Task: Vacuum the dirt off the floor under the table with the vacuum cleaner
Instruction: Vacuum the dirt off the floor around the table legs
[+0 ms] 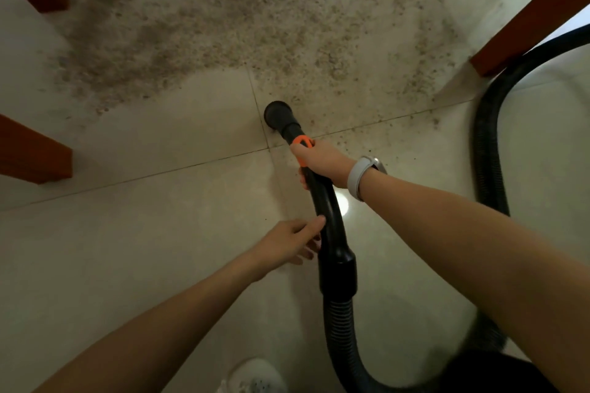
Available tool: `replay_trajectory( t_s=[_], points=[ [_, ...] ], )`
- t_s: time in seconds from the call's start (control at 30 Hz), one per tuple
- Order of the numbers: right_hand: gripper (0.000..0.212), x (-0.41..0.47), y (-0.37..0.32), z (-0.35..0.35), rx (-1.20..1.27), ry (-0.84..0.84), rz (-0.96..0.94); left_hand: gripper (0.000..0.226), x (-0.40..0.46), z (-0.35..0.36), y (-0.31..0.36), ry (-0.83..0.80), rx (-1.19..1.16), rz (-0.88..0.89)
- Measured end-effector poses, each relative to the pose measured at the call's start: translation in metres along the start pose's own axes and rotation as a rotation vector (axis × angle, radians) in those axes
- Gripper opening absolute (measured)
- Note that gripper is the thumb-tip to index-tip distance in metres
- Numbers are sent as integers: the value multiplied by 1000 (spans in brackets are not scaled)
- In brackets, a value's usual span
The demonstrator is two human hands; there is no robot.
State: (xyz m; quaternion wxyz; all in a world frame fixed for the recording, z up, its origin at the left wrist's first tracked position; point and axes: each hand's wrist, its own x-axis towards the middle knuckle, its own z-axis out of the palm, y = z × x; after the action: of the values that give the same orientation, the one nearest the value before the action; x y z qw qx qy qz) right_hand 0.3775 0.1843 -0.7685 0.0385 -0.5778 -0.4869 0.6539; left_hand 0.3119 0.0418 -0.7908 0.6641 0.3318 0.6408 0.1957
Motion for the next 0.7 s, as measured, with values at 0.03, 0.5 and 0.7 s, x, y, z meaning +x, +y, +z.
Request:
replay_trajectory(
  t_s=[0.03,0.5,0.7],
  points=[
    [17,-1,-4,-2,-23,12,-15,40,0,-5,-6,14,68,12],
    [24,-16,-41,-17,-635,-83,-295,45,5,-59,-32,542,404,-33],
    [19,-29,10,-67,-825,-207,-188,55,2,-56,-33,593,485,13]
  ],
)
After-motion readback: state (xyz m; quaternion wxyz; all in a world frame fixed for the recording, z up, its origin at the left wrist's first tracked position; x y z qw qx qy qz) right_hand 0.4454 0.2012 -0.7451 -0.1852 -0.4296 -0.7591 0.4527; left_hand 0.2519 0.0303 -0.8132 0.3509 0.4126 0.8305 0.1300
